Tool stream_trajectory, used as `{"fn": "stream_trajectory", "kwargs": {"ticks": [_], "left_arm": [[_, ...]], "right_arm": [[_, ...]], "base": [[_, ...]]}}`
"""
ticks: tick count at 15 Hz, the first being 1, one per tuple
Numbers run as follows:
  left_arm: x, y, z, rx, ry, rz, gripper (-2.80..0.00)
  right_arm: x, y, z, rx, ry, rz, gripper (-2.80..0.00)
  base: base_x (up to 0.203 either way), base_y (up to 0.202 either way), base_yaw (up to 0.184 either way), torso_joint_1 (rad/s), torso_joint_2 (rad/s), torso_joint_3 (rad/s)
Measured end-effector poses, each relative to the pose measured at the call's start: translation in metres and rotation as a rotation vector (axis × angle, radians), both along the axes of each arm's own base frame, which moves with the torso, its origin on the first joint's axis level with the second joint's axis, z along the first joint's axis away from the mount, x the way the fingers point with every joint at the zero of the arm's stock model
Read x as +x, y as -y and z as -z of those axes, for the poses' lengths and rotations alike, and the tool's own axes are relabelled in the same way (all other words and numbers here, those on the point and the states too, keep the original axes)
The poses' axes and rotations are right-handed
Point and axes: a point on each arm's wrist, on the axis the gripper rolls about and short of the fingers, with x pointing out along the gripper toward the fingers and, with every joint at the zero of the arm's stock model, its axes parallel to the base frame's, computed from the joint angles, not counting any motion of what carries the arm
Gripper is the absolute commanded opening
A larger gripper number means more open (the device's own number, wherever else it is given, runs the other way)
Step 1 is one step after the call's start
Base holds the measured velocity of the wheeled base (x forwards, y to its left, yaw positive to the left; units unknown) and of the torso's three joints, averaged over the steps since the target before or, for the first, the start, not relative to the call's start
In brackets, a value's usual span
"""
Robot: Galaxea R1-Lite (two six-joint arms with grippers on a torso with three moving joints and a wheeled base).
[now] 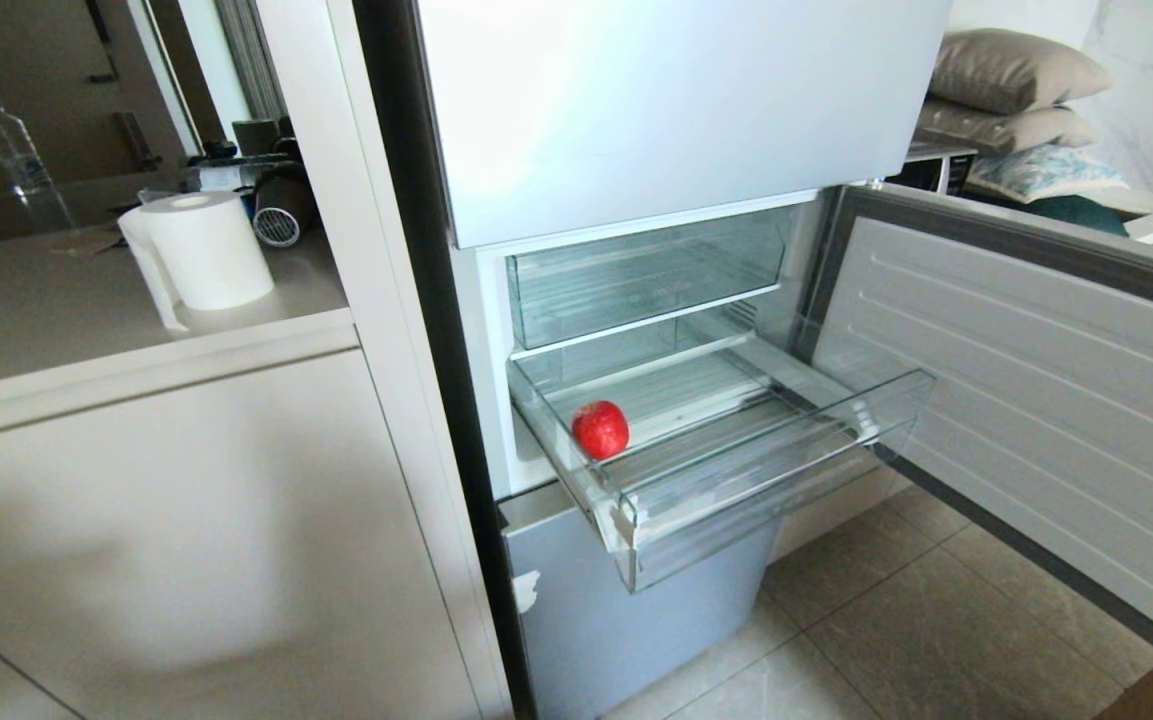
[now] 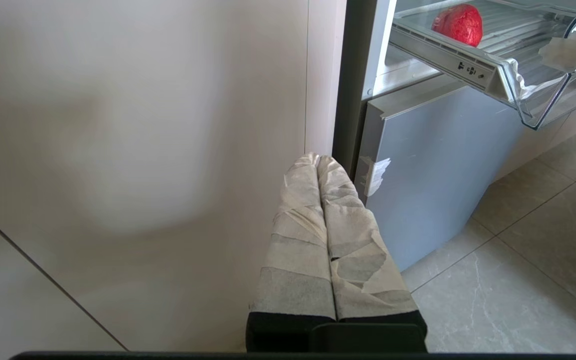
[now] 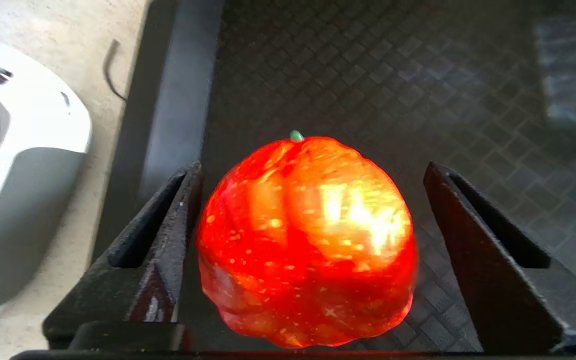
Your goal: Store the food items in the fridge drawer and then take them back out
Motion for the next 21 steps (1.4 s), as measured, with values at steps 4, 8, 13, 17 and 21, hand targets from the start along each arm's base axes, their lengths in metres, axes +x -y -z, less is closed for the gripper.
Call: {"fn": "stream_trajectory", "kwargs": {"ticks": [4, 8, 13, 17, 21], "left_arm": [[0.0, 0.0, 0.0, 0.0, 0.0, 0.0, -2.8], [0.0, 0.0, 0.0, 0.0, 0.0, 0.0, -2.8], [0.0, 0.0, 0.0, 0.0, 0.0, 0.0, -2.8], [0.0, 0.0, 0.0, 0.0, 0.0, 0.0, -2.8], [0.0, 0.0, 0.0, 0.0, 0.0, 0.0, -2.8]], "right_arm": [[-0.017, -0.009, -0.038, -0.035, 0.049, 0.039, 0.0], [-0.031, -0.032, -0.092, -0.057, 0.118, 0.065, -2.8], [-0.057, -0.075, -0.148, -0.168, 0.168, 0.036, -2.8], [-0.069, -0.141, -0.186, -0.252, 0.181, 0.023, -2.8], [-0.065, -0.25, -0.205, -0.373, 0.204, -0.095, -2.8]], "base": [[0.0, 0.0, 0.0, 0.0, 0.0, 0.0], [0.0, 0.0, 0.0, 0.0, 0.0, 0.0], [0.0, 0.0, 0.0, 0.0, 0.0, 0.0], [0.0, 0.0, 0.0, 0.0, 0.0, 0.0], [0.0, 0.0, 0.0, 0.0, 0.0, 0.0]]}}
